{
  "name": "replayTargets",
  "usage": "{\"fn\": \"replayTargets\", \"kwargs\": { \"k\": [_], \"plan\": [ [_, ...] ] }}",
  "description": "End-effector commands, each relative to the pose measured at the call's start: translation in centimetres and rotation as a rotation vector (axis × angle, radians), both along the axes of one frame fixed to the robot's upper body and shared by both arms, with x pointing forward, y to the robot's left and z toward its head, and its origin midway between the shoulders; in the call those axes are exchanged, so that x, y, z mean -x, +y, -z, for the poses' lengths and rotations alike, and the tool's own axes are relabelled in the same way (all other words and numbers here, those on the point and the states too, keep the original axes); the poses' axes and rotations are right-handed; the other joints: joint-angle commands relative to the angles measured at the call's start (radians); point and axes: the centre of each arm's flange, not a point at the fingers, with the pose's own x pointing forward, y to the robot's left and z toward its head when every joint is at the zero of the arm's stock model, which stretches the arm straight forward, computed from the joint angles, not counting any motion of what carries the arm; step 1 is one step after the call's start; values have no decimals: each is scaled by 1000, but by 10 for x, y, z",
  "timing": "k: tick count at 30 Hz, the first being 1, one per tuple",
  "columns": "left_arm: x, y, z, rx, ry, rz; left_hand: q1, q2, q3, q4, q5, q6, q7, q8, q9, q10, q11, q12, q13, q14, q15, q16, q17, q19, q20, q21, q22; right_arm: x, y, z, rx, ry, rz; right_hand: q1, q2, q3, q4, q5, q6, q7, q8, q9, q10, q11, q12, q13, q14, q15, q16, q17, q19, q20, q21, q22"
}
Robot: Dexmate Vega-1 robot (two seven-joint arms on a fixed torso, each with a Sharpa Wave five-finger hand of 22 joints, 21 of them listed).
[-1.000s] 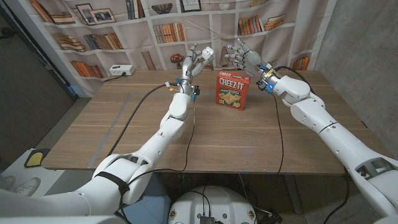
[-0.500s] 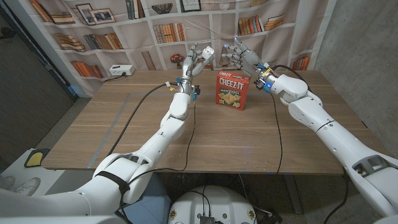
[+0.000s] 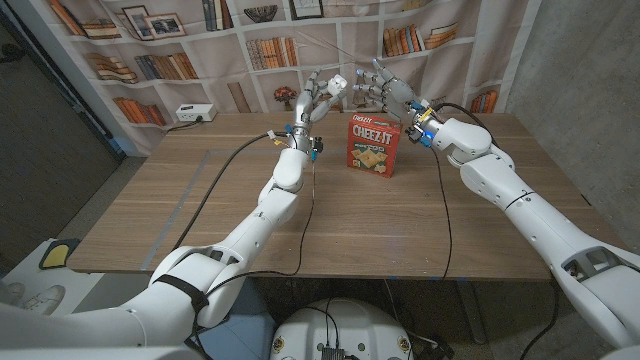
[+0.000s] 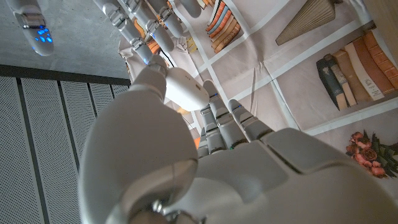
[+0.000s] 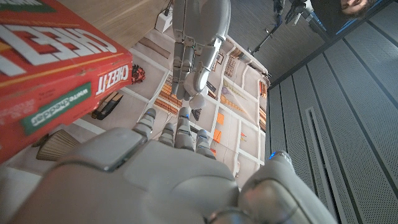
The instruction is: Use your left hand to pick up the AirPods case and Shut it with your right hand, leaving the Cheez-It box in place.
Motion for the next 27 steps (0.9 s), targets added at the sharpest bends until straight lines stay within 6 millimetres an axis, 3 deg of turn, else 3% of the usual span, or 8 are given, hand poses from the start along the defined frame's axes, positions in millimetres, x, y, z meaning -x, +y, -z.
{"fn": "replayTargets", "kwargs": {
  "k": [1, 27],
  "plan": [
    [0, -5, 2, -15, 9, 15, 77, 79, 19, 15, 6, 7, 5, 3, 3, 229, -186, 224, 2, 70, -61, 0, 3, 9, -4, 2, 1, 1, 8, -3, 6, -10, -24, -6, -2, -3, 0, 6, -7, -4, -1, 2, -4, 1, -2, 2, -11, 5, 2, 4, 9, 1, 2, 2],
    [-4, -8, 5, -33, 22, 27, 78, 80, 18, 18, 6, 9, 11, 2, 2, 227, -186, 227, 1, 75, -60, -4, 4, 12, -1, 1, 1, 0, 26, 0, 39, -9, -63, -6, -1, -5, 1, 8, -7, -4, 0, 2, -2, -11, -4, 2, -12, 4, 1, 3, 7, 1, 1, 2]
  ]
}}
